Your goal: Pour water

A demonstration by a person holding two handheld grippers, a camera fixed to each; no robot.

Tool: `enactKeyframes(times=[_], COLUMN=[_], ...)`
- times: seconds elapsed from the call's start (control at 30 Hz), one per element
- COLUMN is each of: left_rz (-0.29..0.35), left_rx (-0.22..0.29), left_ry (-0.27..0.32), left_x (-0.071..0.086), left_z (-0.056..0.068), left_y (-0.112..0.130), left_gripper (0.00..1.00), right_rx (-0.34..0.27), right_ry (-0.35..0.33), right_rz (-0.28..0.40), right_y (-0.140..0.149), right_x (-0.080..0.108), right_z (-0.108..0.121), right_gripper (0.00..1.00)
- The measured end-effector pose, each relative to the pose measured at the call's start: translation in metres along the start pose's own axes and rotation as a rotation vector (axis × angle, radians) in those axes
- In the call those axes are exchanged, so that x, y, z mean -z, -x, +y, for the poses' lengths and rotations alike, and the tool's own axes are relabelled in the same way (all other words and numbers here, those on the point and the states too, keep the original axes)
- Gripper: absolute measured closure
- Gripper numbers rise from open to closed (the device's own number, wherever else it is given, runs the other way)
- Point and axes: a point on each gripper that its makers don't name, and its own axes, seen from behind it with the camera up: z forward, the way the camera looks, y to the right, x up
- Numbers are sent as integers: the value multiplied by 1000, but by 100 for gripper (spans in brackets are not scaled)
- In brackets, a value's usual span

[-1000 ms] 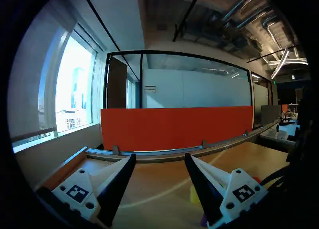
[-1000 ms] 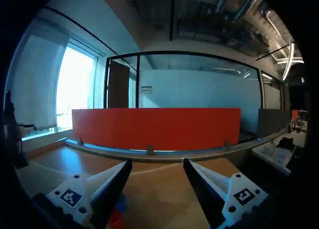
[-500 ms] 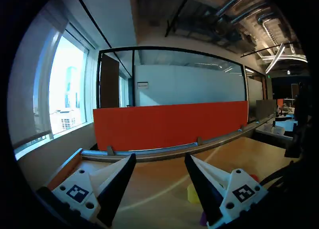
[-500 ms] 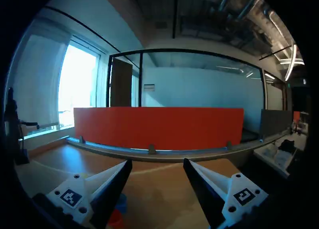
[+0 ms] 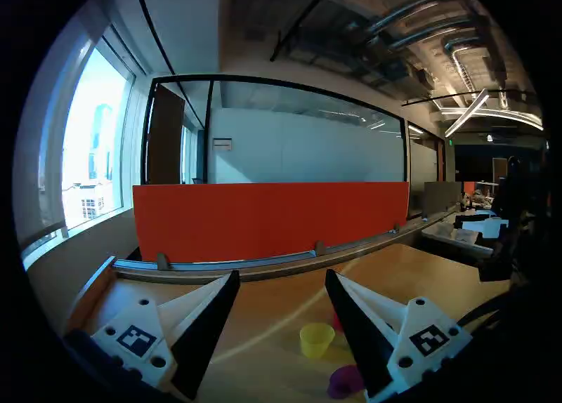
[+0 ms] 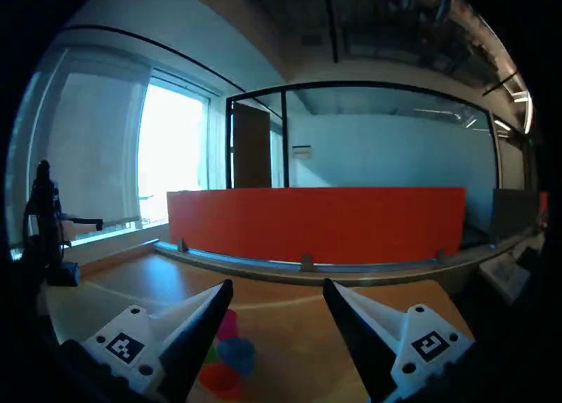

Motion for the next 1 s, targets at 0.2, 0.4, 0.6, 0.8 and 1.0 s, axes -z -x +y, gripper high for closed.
enactKeyframes(times=[0.2,0.4,0.6,0.8,1.0], left_rz=[-3,-5,-23,-53,-82], left_rx=[-28,-45,-78,-103,-114], left_ry=[54,90,118,154,193], left_x=[-1,-2,-3,-5,-6], left_z=[13,24,30,35,36], left_y=[-3,-5,-5,-1,1], left_gripper=[10,10,10,10,10], right_rx=[10,27,53,71,114], right_ry=[-68,-109,-134,-167,-196], right_rz=[-16,-24,-53,-87,-136], right_y=[-2,-2,2,3,6], right_x=[-1,-2,-3,-4,-3], right_z=[-13,-21,-26,-31,-32], right_gripper=[1,1,1,1,1])
